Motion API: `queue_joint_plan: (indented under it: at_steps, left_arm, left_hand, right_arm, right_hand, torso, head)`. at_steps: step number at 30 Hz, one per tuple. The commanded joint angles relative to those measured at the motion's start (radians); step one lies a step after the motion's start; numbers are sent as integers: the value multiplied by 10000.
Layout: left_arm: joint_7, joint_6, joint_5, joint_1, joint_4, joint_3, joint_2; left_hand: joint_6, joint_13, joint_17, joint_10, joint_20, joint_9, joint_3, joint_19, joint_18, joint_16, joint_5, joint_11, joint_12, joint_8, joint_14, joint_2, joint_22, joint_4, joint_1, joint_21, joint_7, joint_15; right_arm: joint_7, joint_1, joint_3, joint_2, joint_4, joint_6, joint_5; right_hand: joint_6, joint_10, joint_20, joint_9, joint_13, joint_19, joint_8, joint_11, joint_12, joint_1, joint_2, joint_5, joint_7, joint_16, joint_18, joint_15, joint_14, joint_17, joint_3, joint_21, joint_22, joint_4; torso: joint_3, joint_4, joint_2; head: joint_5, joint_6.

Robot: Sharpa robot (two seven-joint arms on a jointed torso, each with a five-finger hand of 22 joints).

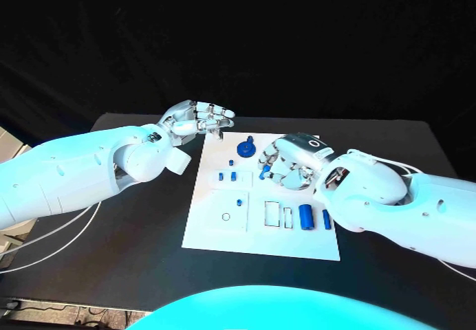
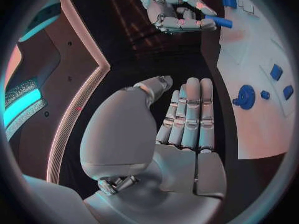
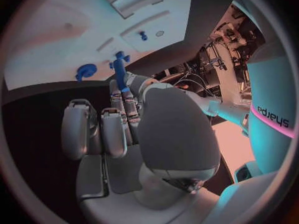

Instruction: Assemble the parts on the task board

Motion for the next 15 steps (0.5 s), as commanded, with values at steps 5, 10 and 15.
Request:
queue_joint_plan:
  at_steps: [5,10,15]
  left_arm:
    - [124,108,3,5,4,8,109]
    - [139,129,7,4,4,8,146]
    - [145,128,11,4,0,8,158]
  left_hand:
    - [-27,17,-9,-40,64,-9,-76,-16,62,-54,0,7,29,-23,-48,104,-9,-1,20,-29,11,31]
    - [-27,17,-9,-40,64,-9,-76,-16,62,-54,0,7,29,-23,-48,104,-9,-1,20,-29,11,31]
    - [-27,17,-9,-40,64,-9,-76,-16,62,-54,0,7,29,-23,-48,104,-9,-1,20,-29,11,31]
  right_arm:
    - [691,-625,-84,1031,-149,-398,-1]
    - [870,-1020,-118,1577,-349,-317,30]
    - [978,-1267,-179,1941,-633,-201,84]
  right_hand:
    - [28,785,-64,4,444,231,40,-687,4,-32,73,52,14,29,-68,-47,338,-27,455,-31,1758,-450]
    - [5,775,-62,20,457,226,41,-678,-21,-67,78,68,25,22,-65,-40,334,-43,496,-50,1756,-501]
    - [-3,773,-61,25,461,224,41,-675,-28,-77,80,73,28,22,-64,-38,334,-45,509,-56,1756,-519]
  torso:
    - [4,61,4]
    - [-13,77,1]
    - [-15,41,8]
  head:
    - [58,-3]
    - [136,-35]
    - [212,-49]
